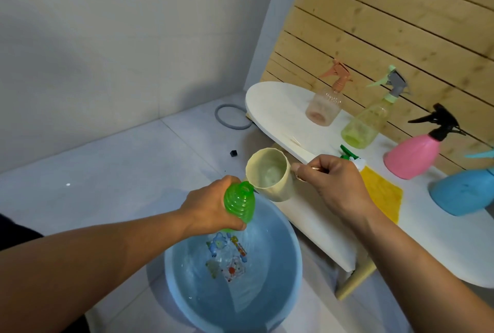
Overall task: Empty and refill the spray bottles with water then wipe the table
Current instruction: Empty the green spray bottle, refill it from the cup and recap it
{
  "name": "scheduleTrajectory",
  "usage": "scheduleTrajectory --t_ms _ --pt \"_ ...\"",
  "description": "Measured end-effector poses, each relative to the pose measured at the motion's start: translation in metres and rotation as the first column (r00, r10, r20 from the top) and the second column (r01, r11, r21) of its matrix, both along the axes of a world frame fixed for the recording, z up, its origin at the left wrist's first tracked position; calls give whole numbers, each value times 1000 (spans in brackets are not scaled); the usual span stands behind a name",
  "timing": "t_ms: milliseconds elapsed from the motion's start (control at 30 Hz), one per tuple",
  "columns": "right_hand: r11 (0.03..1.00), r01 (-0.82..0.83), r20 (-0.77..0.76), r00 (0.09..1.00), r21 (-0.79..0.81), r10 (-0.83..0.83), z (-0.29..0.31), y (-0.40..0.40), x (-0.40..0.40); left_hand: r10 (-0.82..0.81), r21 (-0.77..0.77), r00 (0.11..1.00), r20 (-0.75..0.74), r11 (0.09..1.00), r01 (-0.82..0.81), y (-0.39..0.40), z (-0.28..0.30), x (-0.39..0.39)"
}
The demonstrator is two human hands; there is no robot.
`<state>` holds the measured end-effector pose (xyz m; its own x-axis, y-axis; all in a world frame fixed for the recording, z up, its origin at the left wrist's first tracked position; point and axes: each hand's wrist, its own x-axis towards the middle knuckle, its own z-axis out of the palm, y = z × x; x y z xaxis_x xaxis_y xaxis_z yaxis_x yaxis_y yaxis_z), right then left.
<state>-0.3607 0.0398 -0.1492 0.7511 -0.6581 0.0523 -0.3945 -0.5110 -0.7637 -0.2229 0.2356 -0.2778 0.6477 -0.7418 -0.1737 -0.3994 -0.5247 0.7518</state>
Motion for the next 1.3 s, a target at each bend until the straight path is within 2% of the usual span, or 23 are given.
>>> scheduleTrajectory --t_ms 400,1300 --pt "977 -4 -60 998 -215 -9 6 4 -2 -13 7 999 42 1000 13 -1 3 1" --pt "902 -28 -83 997 -432 -8 22 17 -8 -10 10 999 50 1000 10 -4 0 1"
